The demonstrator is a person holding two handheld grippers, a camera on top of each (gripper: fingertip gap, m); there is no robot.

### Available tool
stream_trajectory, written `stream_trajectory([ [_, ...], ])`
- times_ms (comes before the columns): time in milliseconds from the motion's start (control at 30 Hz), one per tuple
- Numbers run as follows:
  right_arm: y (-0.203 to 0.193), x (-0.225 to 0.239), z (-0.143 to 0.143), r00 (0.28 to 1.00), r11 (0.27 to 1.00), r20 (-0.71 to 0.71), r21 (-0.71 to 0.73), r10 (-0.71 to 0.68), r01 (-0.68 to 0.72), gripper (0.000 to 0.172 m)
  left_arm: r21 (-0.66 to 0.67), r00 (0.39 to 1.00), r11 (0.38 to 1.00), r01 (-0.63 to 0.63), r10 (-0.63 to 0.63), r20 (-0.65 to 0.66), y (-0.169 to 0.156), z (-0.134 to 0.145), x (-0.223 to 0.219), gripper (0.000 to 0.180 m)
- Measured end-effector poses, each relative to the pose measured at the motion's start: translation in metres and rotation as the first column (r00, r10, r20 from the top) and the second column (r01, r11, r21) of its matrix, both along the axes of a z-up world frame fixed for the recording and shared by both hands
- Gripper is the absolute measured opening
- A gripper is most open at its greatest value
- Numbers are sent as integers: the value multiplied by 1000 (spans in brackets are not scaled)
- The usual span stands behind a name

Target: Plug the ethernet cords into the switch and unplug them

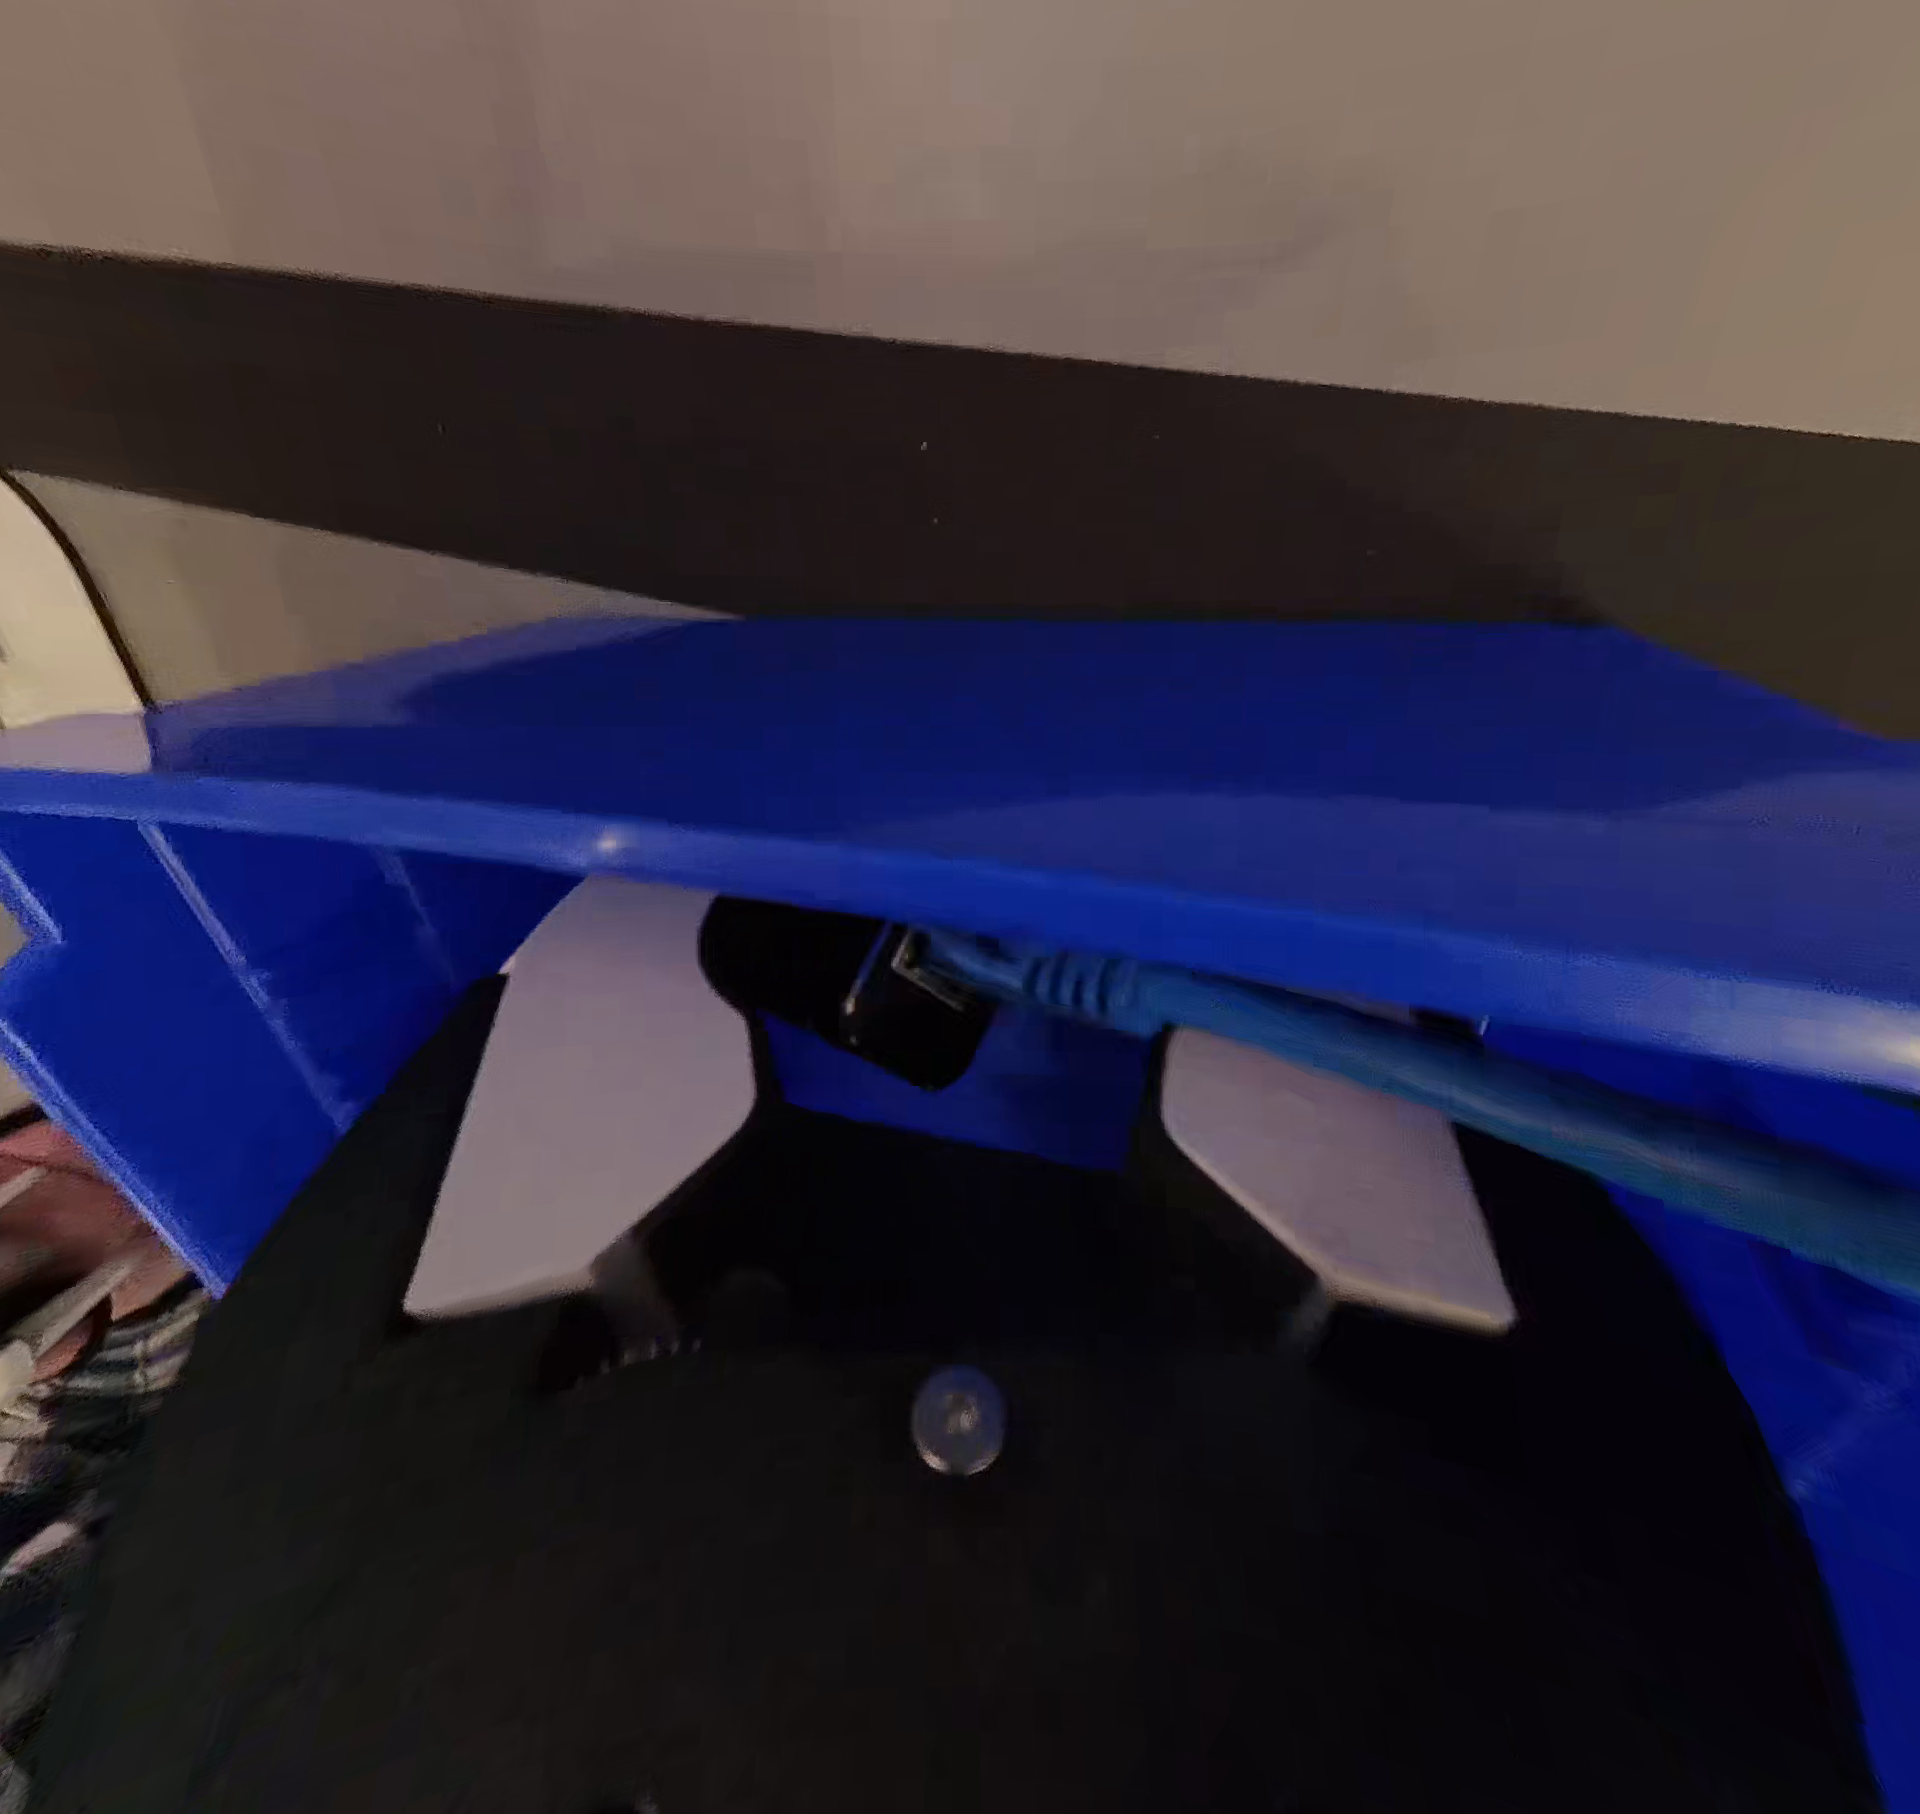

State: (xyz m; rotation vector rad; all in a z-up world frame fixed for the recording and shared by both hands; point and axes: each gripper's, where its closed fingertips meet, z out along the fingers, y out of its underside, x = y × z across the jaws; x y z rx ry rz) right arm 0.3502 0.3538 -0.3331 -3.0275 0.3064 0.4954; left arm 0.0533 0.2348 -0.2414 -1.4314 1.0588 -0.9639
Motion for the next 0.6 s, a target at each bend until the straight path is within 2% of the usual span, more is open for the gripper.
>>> stream_trajectory([
  [33,-2,-2,0,1000,1000,5,-10,13,-13,88,3,1000,1000,1,-1,-4,0,-1,1,17],
  [167,-13,-2,7,997,996,36,-55,72,-70,93,14,1000,1000,9,-9,-14,-2,-2,2,17],
  [367,-44,8,39,987,986,81,-103,136,-127,94,15,1000,1000,12,-12,-19,-2,-3,4,18],
  [467,-50,4,67,987,989,59,-20,150,-149,92,18,1000,1000,13,-13,-20,-3,-3,4,18],
  [600,-56,18,112,972,975,154,102,179,-196,86,31,1000,999,10,-9,-30,-5,-4,5,19],
])
